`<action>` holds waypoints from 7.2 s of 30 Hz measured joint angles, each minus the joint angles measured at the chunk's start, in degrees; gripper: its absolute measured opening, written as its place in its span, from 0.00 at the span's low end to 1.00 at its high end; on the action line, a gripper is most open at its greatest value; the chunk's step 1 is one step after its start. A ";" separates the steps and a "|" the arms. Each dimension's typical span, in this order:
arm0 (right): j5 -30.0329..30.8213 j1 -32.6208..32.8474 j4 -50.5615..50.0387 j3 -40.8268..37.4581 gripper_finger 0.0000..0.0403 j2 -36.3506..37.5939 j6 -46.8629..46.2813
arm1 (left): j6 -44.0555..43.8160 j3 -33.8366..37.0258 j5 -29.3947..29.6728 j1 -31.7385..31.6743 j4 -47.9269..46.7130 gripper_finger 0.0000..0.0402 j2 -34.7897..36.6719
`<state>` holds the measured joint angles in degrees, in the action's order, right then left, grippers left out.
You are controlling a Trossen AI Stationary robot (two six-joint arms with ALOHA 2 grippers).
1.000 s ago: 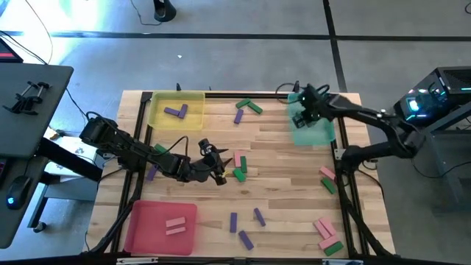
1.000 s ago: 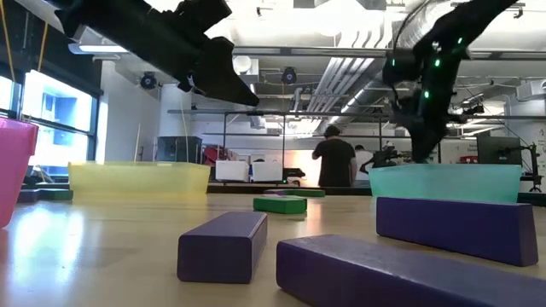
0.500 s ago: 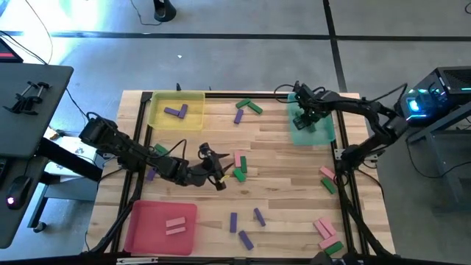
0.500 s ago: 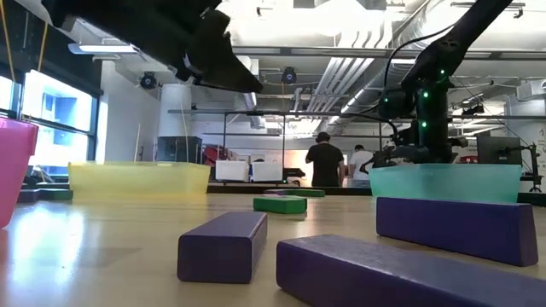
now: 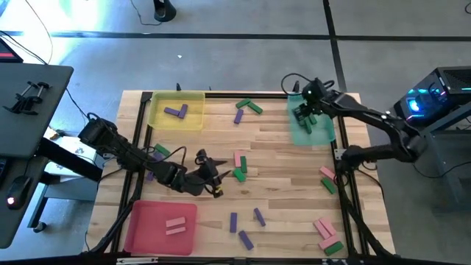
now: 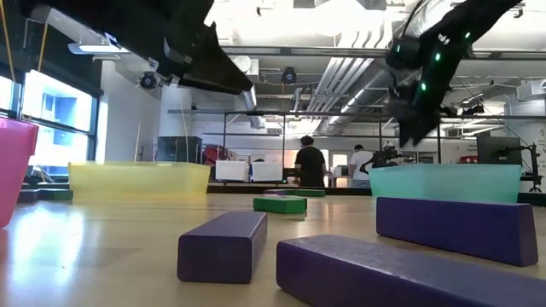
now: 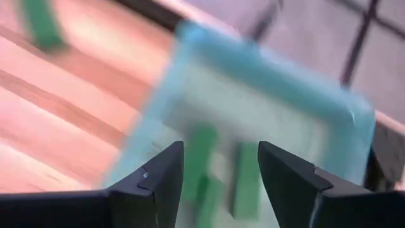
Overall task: Sort blocks
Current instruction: Put the purple wooden block into the yellow bin
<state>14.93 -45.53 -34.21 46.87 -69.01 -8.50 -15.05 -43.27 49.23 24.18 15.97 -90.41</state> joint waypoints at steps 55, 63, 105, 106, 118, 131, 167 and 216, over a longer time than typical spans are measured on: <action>30.54 77.58 36.00 -0.66 0.47 -8.02 -21.08 | -99.18 1.20 -23.23 9.92 -86.63 0.41 11.26; 30.62 83.01 41.73 -0.66 0.47 -12.87 -19.74 | -107.29 2.62 -21.73 8.21 -86.65 0.47 10.80; 36.81 82.59 46.97 -0.66 0.47 -13.11 -14.00 | -74.22 -4.20 -31.85 0.37 -95.41 0.20 -2.34; 36.73 82.59 46.97 -0.66 0.47 -13.11 -14.00 | -72.89 -3.83 -31.89 0.28 -94.23 0.24 -1.08; 36.51 82.59 46.53 -0.66 0.47 -13.09 -14.00 | -60.66 2.47 -33.69 -12.41 -85.06 0.48 8.64; 34.29 82.59 46.51 -0.66 0.47 -13.09 -14.17 | -40.11 7.48 -43.71 -27.96 -74.62 0.46 8.23; 34.13 82.65 45.40 -0.66 0.47 -13.09 -16.00 | -34.57 -0.43 -47.38 -26.61 -76.26 0.54 8.15; 36.55 81.06 43.45 -0.66 0.47 -17.29 -18.66 | -3.66 -25.51 -33.15 -63.23 -75.69 0.17 6.07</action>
<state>51.48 35.53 9.23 46.22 -86.30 -27.16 -18.71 -68.77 16.08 -39.05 -59.72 -84.34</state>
